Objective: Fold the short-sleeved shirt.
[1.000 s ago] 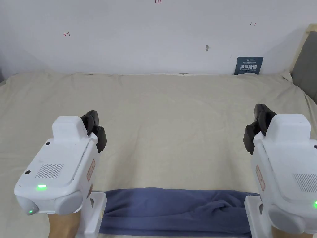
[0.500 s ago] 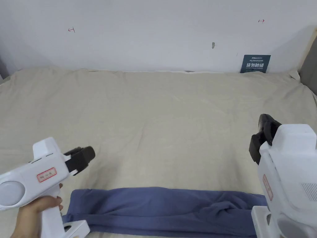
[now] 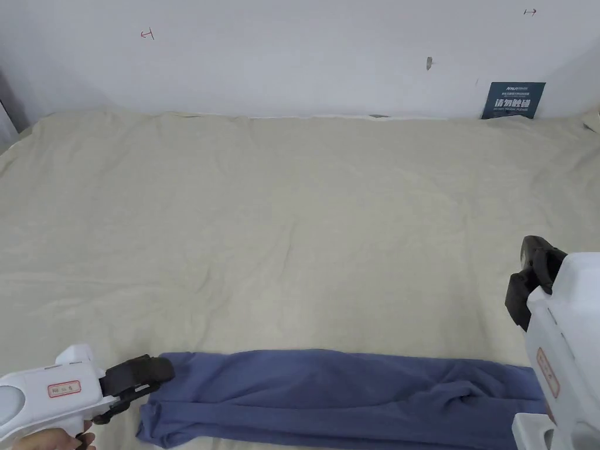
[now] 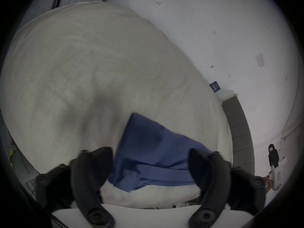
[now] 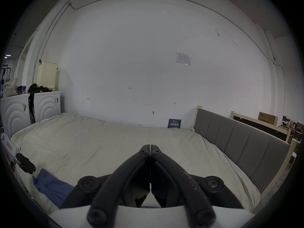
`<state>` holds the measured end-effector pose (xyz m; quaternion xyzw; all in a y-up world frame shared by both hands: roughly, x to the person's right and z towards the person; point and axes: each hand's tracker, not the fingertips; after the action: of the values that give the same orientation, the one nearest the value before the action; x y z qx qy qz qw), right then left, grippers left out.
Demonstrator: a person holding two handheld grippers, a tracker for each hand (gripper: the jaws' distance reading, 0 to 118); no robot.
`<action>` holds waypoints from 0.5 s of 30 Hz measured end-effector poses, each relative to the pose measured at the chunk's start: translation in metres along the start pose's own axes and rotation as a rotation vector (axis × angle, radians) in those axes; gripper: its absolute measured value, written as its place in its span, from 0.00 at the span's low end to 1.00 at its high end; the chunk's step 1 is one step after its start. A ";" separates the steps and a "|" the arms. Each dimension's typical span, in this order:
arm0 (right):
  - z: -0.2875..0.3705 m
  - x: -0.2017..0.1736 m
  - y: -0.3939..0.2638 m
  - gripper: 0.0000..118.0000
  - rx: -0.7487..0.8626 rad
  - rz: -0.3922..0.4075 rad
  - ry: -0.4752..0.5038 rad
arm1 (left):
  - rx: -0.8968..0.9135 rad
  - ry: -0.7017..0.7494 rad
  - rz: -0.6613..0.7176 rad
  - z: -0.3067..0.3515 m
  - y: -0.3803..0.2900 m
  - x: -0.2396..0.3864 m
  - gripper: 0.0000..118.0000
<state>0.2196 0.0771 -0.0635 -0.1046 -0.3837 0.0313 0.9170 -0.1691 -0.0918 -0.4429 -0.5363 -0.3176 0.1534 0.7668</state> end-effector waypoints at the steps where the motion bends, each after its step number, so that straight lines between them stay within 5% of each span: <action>1: -0.002 -0.001 -0.001 0.02 -0.005 0.003 0.002 | 0.004 -0.003 -0.006 -0.003 0.000 -0.002 0.90; 5: -0.008 -0.006 -0.003 0.02 -0.027 0.020 0.008 | -0.020 -0.019 -0.001 -0.017 0.003 -0.010 0.85; 8: -0.011 -0.007 -0.004 0.02 -0.039 0.027 0.009 | -0.047 -0.018 -0.035 -0.032 0.004 -0.015 0.56; 13: -0.012 -0.004 -0.006 0.02 -0.056 0.022 0.002 | -0.039 0.024 -0.078 -0.045 -0.007 -0.009 0.48; 15: -0.011 -0.002 -0.007 0.02 -0.057 0.019 -0.002 | -0.036 0.043 -0.111 -0.047 -0.009 -0.006 0.29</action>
<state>0.2263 0.0684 -0.0708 -0.1341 -0.3843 0.0292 0.9130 -0.1437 -0.1325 -0.4473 -0.5348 -0.3332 0.0933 0.7709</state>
